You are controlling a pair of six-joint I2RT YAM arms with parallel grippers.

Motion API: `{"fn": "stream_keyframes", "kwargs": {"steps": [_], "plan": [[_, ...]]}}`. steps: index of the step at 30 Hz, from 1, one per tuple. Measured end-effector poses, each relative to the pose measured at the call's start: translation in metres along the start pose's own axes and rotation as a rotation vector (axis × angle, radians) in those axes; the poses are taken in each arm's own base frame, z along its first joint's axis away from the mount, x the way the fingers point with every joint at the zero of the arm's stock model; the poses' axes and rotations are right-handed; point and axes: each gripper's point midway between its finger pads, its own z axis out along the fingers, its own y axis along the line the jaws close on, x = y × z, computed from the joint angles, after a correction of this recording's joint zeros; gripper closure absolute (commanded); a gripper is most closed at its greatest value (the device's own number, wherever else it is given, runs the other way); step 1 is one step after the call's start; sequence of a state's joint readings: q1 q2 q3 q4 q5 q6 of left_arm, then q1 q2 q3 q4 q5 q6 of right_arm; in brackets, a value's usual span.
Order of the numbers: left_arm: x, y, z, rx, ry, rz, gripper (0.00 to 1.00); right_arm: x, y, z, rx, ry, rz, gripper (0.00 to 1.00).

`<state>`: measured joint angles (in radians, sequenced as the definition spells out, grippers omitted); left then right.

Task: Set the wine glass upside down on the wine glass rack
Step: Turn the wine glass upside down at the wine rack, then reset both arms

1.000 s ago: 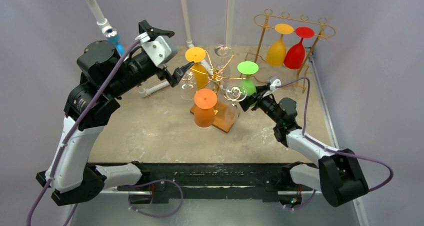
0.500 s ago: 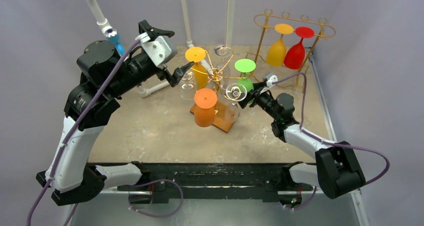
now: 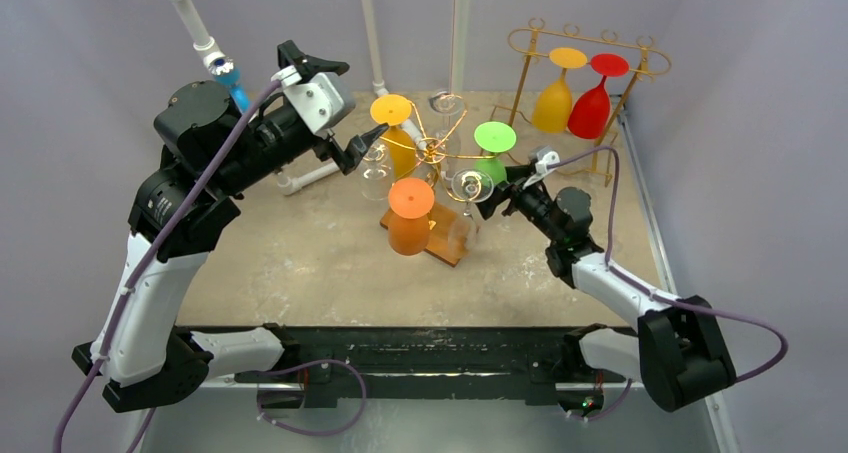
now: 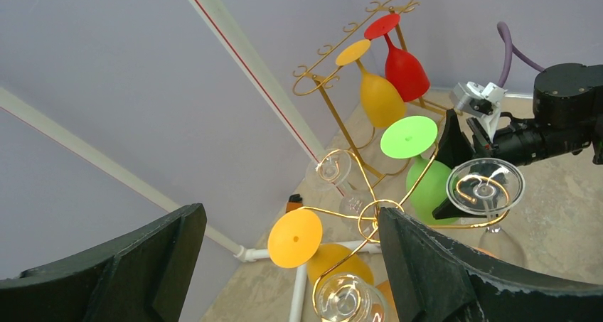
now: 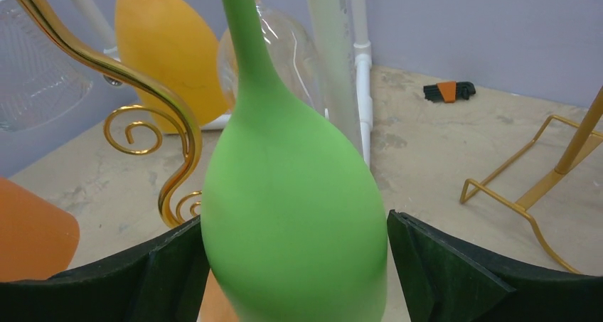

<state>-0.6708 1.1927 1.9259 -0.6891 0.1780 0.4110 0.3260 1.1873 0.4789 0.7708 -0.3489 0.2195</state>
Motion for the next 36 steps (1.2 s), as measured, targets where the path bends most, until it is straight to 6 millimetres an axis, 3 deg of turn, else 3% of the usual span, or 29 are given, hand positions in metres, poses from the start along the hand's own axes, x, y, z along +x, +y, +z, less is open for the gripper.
{"fn": "stream_keyframes", "kwargs": {"steps": [9, 22, 29, 36], "plan": [[0.005, 0.001, 0.001, -0.009, 0.016, -0.003, 0.0, -0.021, 0.0, -0.016, 0.047, -0.033, -0.03, 0.01], [0.04, 0.002, 0.008, -0.055, 0.117, -0.018, 0.0, -0.043, -0.018, -0.069, 0.275, -0.065, -0.026, 0.01], [0.074, 0.005, -0.002, -0.12, 0.192, -0.01, 0.0, -0.071, -0.04, -0.094, 0.478, -0.081, 0.004, 0.01], [0.134, -0.007, -0.043, -0.183, 0.299, -0.025, 0.02, -0.08, -0.064, -0.105, 0.64, -0.036, 0.031, 0.01]]}}
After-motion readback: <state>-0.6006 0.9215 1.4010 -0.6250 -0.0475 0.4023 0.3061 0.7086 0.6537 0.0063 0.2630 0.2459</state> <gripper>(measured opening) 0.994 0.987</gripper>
